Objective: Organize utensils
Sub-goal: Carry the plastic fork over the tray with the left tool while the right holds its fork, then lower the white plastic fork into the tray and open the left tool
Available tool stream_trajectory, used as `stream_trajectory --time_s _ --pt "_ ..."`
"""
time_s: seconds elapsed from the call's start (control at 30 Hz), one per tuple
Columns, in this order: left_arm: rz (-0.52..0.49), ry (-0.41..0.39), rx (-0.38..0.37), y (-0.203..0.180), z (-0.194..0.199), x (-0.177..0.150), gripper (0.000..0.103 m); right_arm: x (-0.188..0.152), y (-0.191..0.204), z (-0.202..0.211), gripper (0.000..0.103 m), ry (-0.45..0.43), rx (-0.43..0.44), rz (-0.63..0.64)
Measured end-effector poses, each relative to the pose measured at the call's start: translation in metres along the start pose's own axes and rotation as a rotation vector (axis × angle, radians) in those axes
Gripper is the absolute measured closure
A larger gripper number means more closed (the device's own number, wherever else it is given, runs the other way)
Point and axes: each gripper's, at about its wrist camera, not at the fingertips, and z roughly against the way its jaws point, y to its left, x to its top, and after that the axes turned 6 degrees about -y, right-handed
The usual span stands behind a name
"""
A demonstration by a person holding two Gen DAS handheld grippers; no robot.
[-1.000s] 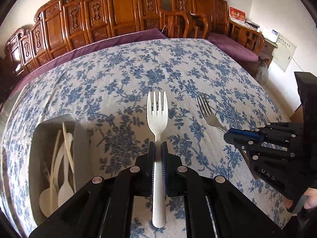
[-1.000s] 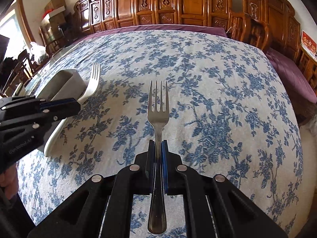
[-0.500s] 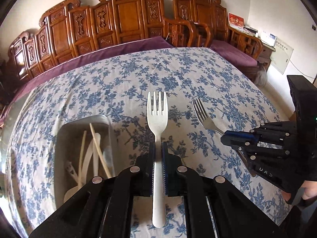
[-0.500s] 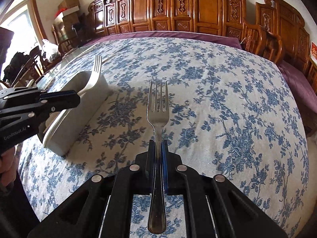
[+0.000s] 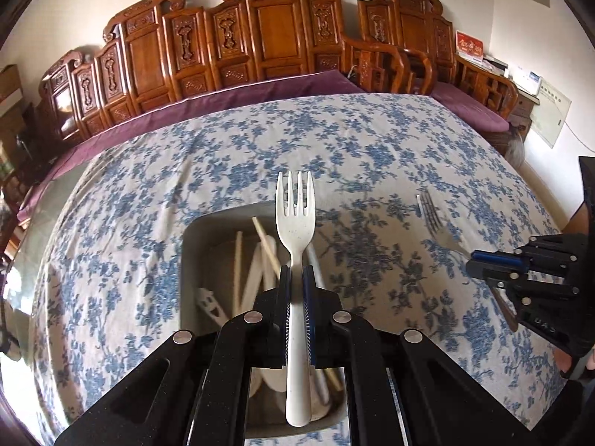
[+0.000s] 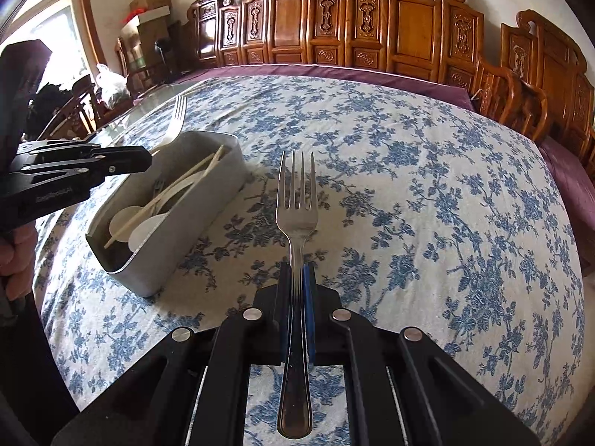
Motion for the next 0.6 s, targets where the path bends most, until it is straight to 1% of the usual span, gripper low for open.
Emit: stream_trajectory --time_s 0.27,0.47,0.6 --pt "0.042 0.024 0.023 0.033 -0.012 -0.016 0.097 0.006 0.022 -0.003 0.095 -0.018 0.026 0.018" --pt "0.076 0.058 0.005 0.045 -0.025 -0.032 0.097 0.008 0.034 -0.009 0.095 -0.014 0.031 0.03" --pt "0.091 0.055 -0.008 0.049 -0.029 -0.034 0.097 0.007 0.038 -0.014 0.095 -0.005 0.03 0.037"
